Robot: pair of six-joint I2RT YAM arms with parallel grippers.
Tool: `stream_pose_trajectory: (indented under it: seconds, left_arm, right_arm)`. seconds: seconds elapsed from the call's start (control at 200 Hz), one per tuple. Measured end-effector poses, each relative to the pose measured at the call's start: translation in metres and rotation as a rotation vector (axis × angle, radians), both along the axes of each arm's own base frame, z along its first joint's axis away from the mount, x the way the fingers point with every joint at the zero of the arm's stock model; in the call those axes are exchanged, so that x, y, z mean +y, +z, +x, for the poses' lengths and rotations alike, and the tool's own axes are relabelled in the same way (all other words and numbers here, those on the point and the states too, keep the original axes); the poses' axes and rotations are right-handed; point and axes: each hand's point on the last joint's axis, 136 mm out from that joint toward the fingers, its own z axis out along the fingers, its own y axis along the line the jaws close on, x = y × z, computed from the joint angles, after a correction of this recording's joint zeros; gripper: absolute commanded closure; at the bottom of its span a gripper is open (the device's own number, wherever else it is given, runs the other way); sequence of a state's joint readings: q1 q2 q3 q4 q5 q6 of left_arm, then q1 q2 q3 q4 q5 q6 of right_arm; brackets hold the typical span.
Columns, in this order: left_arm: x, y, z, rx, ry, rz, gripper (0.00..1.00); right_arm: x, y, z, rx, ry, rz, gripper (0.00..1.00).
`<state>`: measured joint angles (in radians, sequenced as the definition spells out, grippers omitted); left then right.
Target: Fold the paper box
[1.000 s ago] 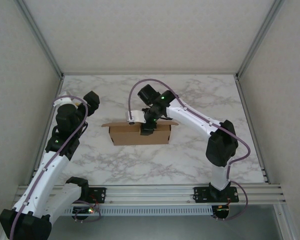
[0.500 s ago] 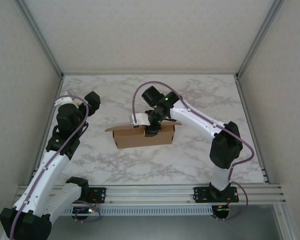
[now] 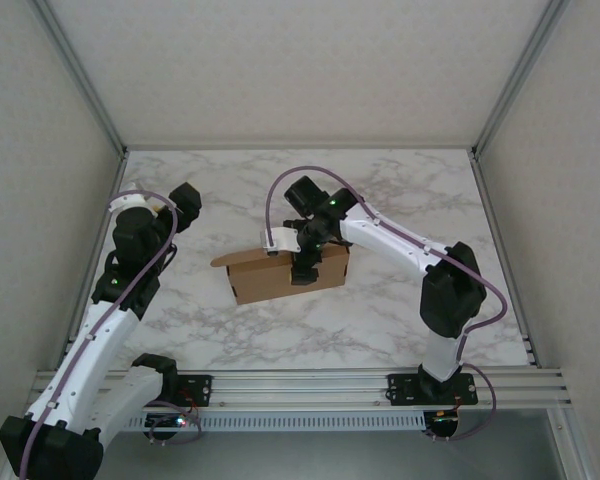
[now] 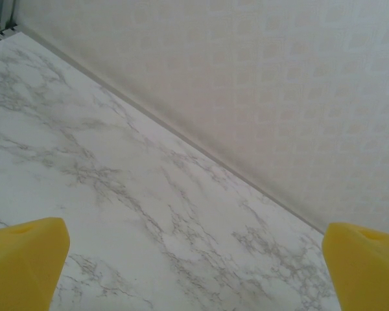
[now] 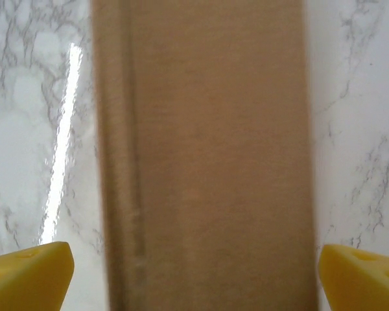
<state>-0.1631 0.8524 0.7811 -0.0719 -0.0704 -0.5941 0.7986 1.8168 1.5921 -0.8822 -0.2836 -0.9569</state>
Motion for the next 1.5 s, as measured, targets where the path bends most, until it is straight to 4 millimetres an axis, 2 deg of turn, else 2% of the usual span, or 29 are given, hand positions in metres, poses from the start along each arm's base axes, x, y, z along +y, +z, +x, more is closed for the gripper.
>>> stream_pose_trajectory:
  seconds: [0.371, 0.601, 0.666, 0.726, 0.801, 0.881, 1.016, 1.122, 1.297, 1.372, 1.437, 1.502]
  left_arm:
    - [-0.004, -0.003, 0.0, 0.005, -0.024, 0.004, 0.0]
    - [-0.013, 0.0, -0.003, -0.003, -0.083, 0.024, 0.0]
    - [-0.016, 0.001, -0.003, -0.006, -0.104, 0.041, 0.0]
    - [-0.019, 0.004, -0.003, -0.013, -0.126, 0.067, 0.0]
    - [-0.026, 0.015, -0.004, -0.032, -0.16, 0.106, 0.0]
    - [-0.042, 0.035, -0.005, -0.069, -0.228, 0.177, 0.0]
    - [-0.068, 0.073, -0.016, -0.17, -0.323, 0.299, 0.0]
    - [-0.068, 0.086, -0.027, -0.221, -0.34, 0.394, 0.0]
    - [-0.071, 0.09, -0.043, -0.258, -0.379, 0.514, 0.0]
    - [-0.071, 0.079, -0.054, -0.282, -0.394, 0.567, 0.0]
    - [-0.066, 0.065, -0.068, -0.292, -0.389, 0.601, 0.0]
    - [-0.06, 0.056, -0.08, -0.3, -0.384, 0.645, 0.0]
  right_arm:
    - [0.003, 0.016, 0.006, -0.027, -0.029, 0.054, 0.01]
    - [0.005, 0.034, 0.007, -0.025, -0.055, 0.114, 0.01]
    - [0.005, 0.044, 0.009, -0.003, -0.09, 0.16, 0.01]
    - [0.003, 0.063, 0.018, 0.001, -0.151, 0.243, 0.01]
    - [-0.009, 0.095, 0.03, -0.02, -0.248, 0.354, 0.01]
    - [-0.026, 0.144, 0.037, -0.065, -0.366, 0.482, 0.01]
    - [-0.048, 0.219, 0.026, -0.133, -0.506, 0.691, 0.01]
    - [-0.071, 0.25, 0.01, -0.123, -0.608, 0.837, 0.01]
    - [-0.102, 0.261, -0.017, -0.114, -0.68, 0.954, 0.01]
    - [-0.11, 0.259, -0.024, -0.154, -0.671, 0.948, 0.01]
    - [-0.116, 0.253, -0.027, -0.201, -0.66, 0.925, 0.02]
    - [-0.122, 0.235, -0.031, -0.251, -0.64, 0.879, 0.06]
